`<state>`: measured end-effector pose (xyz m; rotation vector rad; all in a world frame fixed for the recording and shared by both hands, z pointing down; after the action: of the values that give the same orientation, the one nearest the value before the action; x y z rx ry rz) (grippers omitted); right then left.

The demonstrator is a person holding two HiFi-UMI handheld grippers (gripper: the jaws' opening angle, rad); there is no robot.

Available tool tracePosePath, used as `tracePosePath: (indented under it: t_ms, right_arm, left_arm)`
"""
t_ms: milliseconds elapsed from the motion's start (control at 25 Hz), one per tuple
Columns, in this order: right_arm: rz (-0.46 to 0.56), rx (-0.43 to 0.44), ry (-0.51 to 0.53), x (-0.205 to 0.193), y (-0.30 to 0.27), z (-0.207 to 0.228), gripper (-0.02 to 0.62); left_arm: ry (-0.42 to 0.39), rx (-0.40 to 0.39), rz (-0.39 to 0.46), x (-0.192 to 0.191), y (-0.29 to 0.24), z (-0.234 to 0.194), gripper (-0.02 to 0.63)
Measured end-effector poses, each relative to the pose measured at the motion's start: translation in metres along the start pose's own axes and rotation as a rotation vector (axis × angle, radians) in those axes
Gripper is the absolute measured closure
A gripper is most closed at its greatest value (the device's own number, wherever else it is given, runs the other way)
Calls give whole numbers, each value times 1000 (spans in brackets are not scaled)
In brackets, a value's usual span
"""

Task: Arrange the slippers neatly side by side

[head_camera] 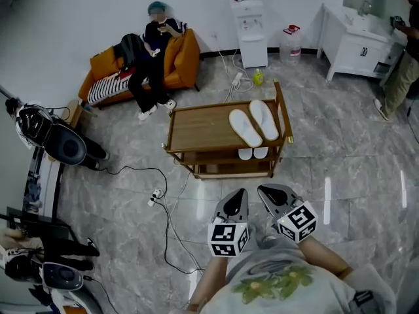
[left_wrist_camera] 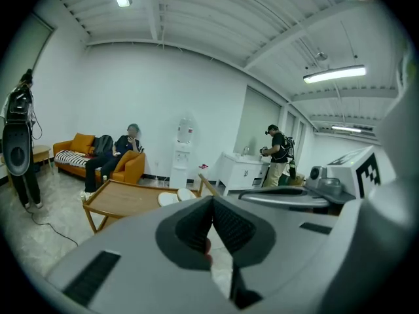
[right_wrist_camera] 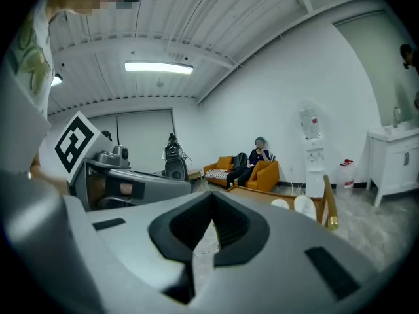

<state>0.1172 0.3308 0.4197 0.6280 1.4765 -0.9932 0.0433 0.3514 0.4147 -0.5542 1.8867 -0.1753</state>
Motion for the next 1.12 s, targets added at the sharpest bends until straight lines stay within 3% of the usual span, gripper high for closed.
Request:
tracePosePath:
  t_ms: [320,480,880,1120]
  right_arm:
    - [-17,-68,1,38,-86,25,589]
    - [-42,-114,-13,38,-117,36,589]
    - [-128,-205,-34,18,-153,47,589]
    - [-124,-206,-43,32,-174,67,589]
  left_arm:
    - [-10,-56,-26,65,-37,-70,589]
    - [-32,-89,-50,82,-53,-100,589]
    - [-20,-120,-127,81,-83,-147,589]
    - [7,-119,-138,91,-101,-162,589]
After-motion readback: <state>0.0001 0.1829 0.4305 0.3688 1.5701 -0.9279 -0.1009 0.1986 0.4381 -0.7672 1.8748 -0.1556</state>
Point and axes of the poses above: the fingertips, and each gripper's own axes: y backward along the fingers, z to its right, x out of its top, the point moved 2 cm from there along y, backward along the fingers, and after that the axes turned 10 degrees about y, right-handed, at the moved point
